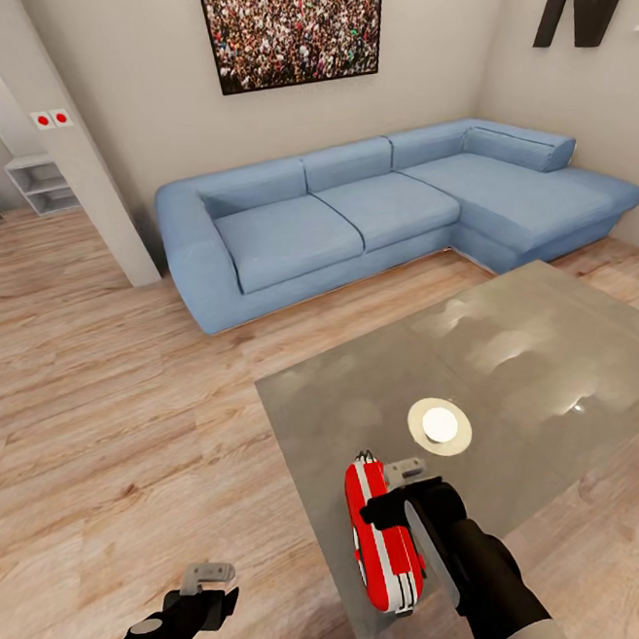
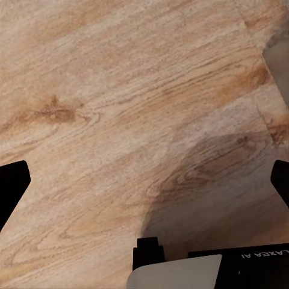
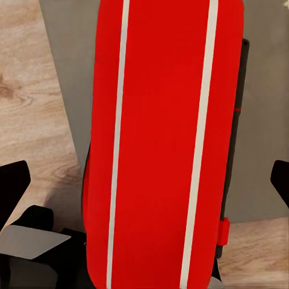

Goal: Turn on the radio receiver that's on the table in the living room.

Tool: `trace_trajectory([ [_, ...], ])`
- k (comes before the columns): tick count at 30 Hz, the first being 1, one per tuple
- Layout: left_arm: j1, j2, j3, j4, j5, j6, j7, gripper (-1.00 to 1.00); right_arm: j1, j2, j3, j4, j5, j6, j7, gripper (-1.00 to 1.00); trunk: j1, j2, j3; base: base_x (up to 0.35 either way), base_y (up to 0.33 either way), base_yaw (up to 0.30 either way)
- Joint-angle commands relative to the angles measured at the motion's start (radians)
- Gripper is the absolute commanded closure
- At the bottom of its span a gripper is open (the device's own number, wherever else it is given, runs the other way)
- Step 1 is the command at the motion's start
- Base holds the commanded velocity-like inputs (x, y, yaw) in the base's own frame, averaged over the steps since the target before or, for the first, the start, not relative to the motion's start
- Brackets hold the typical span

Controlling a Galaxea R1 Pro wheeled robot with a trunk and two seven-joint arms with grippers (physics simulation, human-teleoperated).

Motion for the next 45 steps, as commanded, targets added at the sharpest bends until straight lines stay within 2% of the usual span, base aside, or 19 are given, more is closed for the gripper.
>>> trace_trajectory([
  [1,0.0,0.0,0.0,0.0,0.0,0.0,0.0,-1.0,0.0,0.0,0.0,0.006,0.0,-0.005,0.0,-1.0,0.0,0.0,0.0,0.0,0.0,0.0],
  [23,0.0,0.0,0.0,0.0,0.0,0.0,0.0,-1.0,0.0,-0.003,0.0,0.114,0.0,-0.09,0.001,-1.0,0.0,0.0,0.0,0.0,0.0,0.0],
  [45,0.0,0.0,0.0,0.0,-0.001,0.0,0.0,-1.0,0.0,-0.006,-0.003,0.17,-0.001,-0.136,0.001,-1.0,0.0,0.0,0.0,0.0,0.0,0.0],
])
